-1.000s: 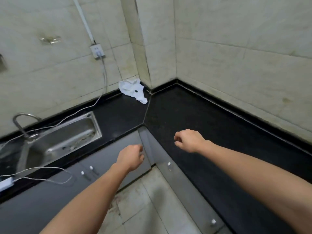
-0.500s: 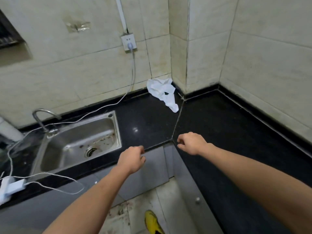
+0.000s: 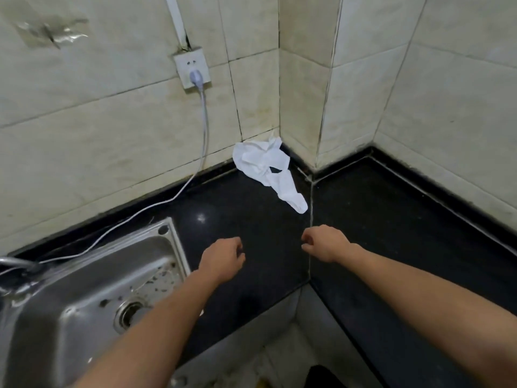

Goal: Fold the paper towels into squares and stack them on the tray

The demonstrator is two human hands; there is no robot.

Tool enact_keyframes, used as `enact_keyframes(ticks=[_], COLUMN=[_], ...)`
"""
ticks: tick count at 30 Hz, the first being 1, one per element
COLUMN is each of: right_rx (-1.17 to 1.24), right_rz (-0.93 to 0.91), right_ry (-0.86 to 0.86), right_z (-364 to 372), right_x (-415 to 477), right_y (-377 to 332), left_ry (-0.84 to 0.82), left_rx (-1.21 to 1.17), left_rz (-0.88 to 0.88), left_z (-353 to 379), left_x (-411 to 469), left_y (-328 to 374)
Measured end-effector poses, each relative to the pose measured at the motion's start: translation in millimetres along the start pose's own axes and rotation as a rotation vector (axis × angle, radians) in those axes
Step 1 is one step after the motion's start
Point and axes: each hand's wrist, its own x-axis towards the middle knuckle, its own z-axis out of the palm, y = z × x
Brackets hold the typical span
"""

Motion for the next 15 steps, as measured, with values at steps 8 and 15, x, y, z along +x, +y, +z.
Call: enact_keyframes(ticks=[8, 15], right_rx=[0.035, 0.153], right_rz=[0.18, 0.26], right_ry=[0.002, 0.03], right_z=[-2.7, 0.4], right_x=[114.5, 217.3], right_y=[27.2, 50.3], left_ry=[-0.114, -0.192], left_rx=[-0.058, -0.029], left_rz=[-0.047, -0.102], left_z=[19.4, 19.2], left_x=[67.9, 120.7], left_y=[-25.7, -45.2])
